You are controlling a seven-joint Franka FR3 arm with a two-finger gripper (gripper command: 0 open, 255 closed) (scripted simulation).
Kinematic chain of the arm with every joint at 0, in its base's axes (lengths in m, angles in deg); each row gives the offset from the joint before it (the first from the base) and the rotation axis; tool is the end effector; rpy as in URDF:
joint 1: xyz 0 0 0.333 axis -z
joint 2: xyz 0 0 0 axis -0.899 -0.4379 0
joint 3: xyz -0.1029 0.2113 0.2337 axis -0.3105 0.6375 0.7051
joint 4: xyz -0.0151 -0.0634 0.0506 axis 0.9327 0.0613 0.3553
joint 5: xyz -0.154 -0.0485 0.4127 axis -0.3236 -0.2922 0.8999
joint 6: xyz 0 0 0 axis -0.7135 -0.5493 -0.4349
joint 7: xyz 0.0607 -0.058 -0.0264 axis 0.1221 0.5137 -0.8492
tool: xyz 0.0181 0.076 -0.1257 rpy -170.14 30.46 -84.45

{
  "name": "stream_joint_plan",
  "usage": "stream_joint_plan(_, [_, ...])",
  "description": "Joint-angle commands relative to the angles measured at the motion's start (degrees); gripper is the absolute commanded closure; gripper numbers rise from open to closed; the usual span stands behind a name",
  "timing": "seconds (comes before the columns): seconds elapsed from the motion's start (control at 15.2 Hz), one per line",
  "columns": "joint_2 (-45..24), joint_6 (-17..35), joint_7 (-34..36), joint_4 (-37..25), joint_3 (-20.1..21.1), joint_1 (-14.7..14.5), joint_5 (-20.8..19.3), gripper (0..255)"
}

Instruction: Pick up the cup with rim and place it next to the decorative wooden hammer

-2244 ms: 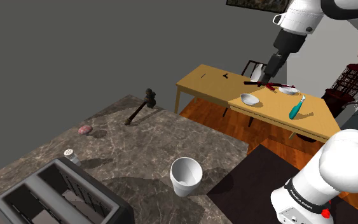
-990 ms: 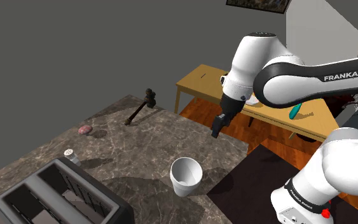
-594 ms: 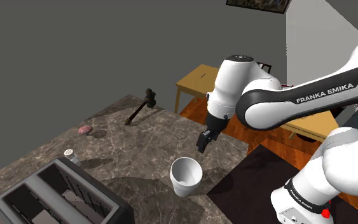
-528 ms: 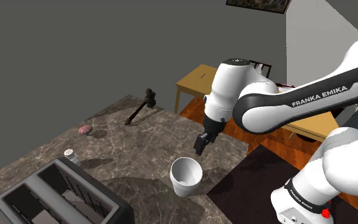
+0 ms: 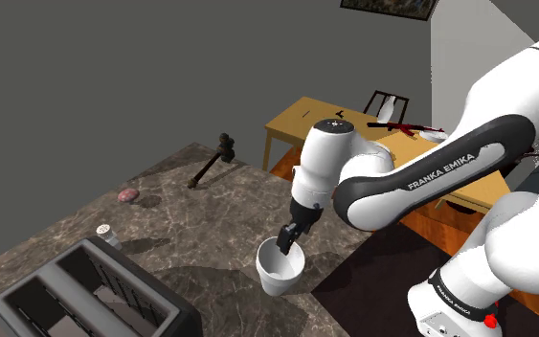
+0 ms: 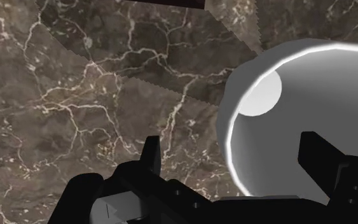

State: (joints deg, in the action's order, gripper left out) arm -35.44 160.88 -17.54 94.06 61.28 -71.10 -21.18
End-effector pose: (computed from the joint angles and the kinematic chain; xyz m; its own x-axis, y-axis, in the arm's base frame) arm 0.3626 0.2751 0.2317 0.9899 0.1416 0.0122 0.1419 -0.9895 -0.0279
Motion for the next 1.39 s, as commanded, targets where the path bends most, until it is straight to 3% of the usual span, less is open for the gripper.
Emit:
stream_joint_plan(0.0, [-1.8, 1.9, 0.8, 0.2, 0.4, 0.4, -1.0, 0])
stream_joint_plan(0.59, [-3.2, 3.4, 1.5, 0.4, 0.6, 0.6, -1.9, 0])
stream_joint_plan(0.66, [-3.2, 3.4, 1.5, 0.4, 0.6, 0.6, -1.9, 255])
stream_joint_plan(1.32, [-2.3, 2.4, 1.1, 0.3, 0.5, 0.5, -1.4, 255])
